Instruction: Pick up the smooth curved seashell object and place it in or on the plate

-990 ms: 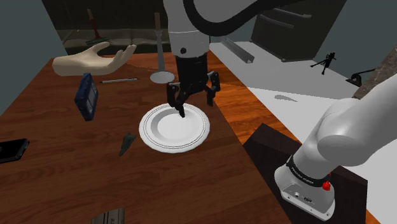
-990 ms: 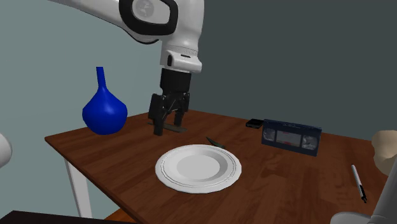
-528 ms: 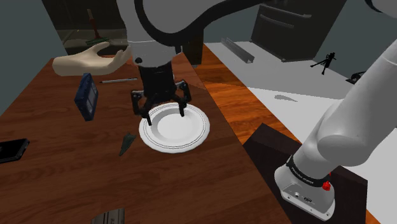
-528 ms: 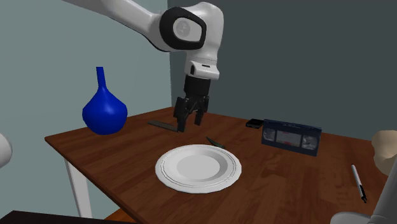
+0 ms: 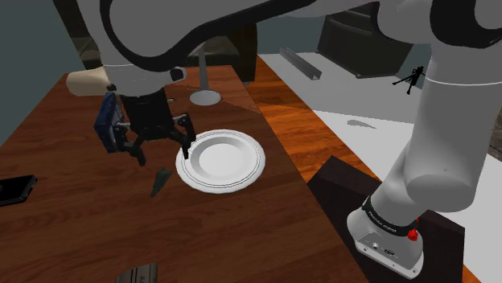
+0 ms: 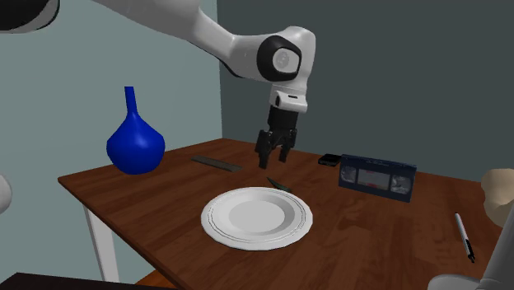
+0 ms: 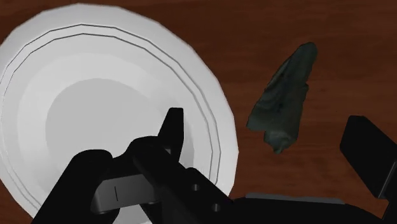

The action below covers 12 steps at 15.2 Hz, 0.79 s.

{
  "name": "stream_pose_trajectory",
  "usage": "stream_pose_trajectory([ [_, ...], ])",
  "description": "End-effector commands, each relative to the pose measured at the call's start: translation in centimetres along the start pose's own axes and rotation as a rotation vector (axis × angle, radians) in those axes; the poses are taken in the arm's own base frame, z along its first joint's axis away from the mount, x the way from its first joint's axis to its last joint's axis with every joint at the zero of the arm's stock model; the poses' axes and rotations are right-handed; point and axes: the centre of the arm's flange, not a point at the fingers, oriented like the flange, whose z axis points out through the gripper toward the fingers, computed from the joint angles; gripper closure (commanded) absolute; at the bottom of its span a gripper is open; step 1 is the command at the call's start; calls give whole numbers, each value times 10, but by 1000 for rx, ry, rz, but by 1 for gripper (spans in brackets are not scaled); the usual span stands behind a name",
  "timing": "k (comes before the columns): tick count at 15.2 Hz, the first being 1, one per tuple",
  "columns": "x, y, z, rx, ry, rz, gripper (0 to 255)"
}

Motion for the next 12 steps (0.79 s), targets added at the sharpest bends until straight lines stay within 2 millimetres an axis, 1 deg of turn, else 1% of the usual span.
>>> stream_pose_trajectory([
  [1, 7, -26, 6, 6, -3, 43, 0],
  [2, 11, -39, 8, 10, -4, 62, 0],
  [3, 11, -40, 8, 10, -4, 64, 0],
  [9, 11, -40, 40, 10, -4, 64, 0],
  [10, 11, -40, 48, 10, -4, 64, 0],
  [12, 11, -40, 48, 10, -4, 64, 0],
])
